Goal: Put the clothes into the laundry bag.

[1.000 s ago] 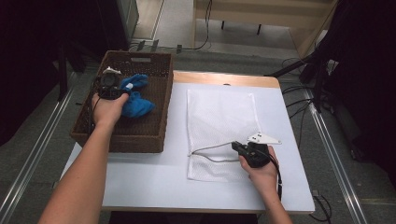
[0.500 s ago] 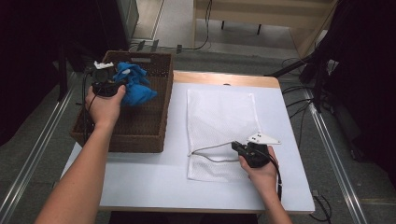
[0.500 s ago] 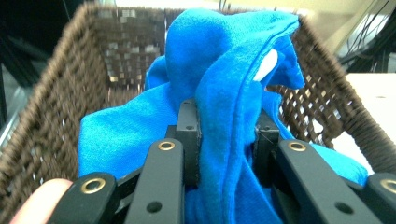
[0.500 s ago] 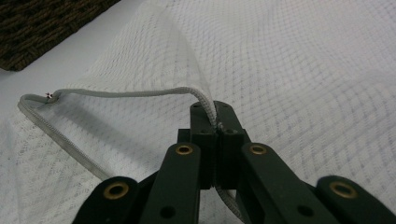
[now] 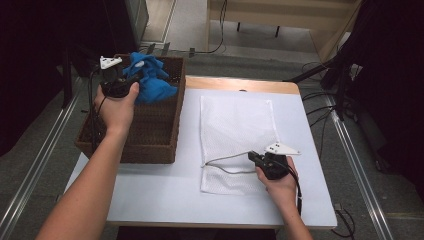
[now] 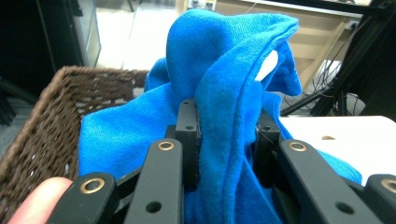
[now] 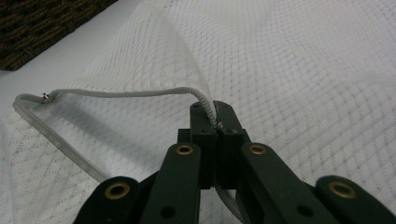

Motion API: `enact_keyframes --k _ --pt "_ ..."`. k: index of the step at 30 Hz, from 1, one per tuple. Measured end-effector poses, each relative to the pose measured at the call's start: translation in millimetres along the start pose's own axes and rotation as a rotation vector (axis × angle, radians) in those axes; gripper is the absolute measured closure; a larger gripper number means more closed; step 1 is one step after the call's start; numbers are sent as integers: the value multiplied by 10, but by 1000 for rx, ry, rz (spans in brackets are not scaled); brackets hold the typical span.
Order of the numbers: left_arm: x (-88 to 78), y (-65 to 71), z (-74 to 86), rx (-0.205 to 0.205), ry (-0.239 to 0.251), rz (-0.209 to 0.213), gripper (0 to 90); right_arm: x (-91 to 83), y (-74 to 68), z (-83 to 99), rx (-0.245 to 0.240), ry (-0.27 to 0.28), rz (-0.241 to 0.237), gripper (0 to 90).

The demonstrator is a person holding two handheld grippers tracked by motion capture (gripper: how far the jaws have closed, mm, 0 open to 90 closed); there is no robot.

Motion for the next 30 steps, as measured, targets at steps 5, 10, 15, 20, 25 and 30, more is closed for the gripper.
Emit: enact_keyframes --k 5,10,15,20,25,30 --pt "-34 121 -47 9 12 21 718 0 -3 1 1 -1 -1 897" --pt "-64 285 -84 9 27 61 714 3 -1 4 -3 -2 2 897" --pt "-87 473 -73 19 25 107 713 7 6 6 -6 -3 9 898" --pt "-150 748 -59 23 25 175 712 10 14 11 -11 -3 10 898" --pt "-199 938 -17 52 23 213 711 6 13 8 -6 0 8 899" --pt "-273 1149 74 49 13 273 709 4 15 11 -10 -1 9 899"
Point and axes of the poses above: each handheld gripper's, and its own axes: x roughly forward along the jaws, z roughly out of its underside, y roughly to its right, the point moved 10 cm from there along x, roughly forward along the jaws, and after that the axes turned 1 degree about y, right-handed, at the moved point
